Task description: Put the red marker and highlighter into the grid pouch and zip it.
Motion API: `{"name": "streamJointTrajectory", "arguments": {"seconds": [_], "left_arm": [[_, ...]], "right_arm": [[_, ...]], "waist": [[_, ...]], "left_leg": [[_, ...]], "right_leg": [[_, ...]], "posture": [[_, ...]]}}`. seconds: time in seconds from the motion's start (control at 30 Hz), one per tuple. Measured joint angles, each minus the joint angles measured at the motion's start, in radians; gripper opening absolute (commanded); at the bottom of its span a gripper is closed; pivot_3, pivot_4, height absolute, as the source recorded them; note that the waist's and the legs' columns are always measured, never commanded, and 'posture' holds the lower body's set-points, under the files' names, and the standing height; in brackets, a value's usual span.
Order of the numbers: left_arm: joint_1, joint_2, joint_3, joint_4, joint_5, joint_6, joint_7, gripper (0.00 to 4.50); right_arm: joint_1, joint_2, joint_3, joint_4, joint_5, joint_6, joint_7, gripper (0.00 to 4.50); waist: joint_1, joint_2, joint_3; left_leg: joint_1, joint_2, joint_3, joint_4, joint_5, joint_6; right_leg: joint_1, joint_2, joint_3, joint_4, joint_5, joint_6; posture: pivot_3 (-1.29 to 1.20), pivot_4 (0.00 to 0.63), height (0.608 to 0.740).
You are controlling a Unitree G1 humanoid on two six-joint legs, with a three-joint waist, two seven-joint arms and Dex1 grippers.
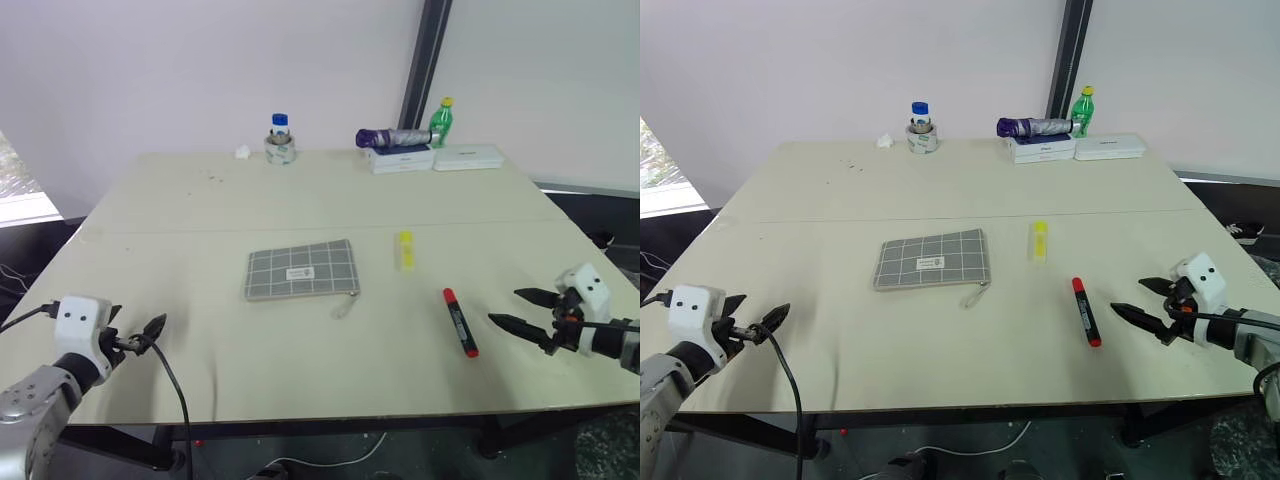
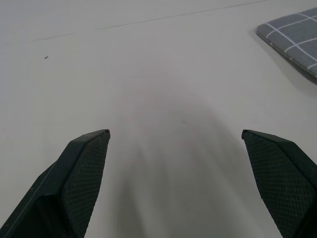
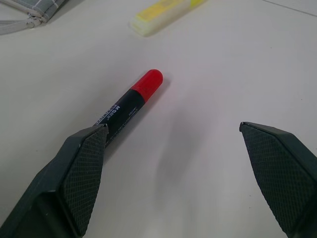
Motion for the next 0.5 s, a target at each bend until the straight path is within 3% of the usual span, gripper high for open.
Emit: {"name": "streamJointTrajectory", "arguments": {"seconds": [0.23, 0.5], "left_arm": [[-0.001, 0.000, -0.001, -0.006, -0.002, 0.007, 0.012, 4.50], [-0.039, 0.000, -0.037, -0.006, 0.048, -0.039, 0.020, 4.50]], "right_arm": [[-0.016, 0.003, 0.005, 0.000, -0.001, -0.014, -0.011, 4.46], [-0.133, 0.061, 0.056, -0.080, 0.008, 0.015, -0.068, 4.46]], "waist": [[-0.001, 0.000, 0.000], [-0.001, 0.000, 0.000]], "left_leg": [[0.000, 0.000, 0.000, 0.000, 0.000, 0.000], [0.000, 0.000, 0.000, 0.000, 0.000, 0.000]], "right_leg": [[0.000, 0.000, 0.000, 0.000, 0.000, 0.000], [0.000, 0.000, 0.000, 0.000, 0.000, 0.000]], "posture": [[0.00, 0.150, 0.740], [0.00, 0.150, 0.740]]}}
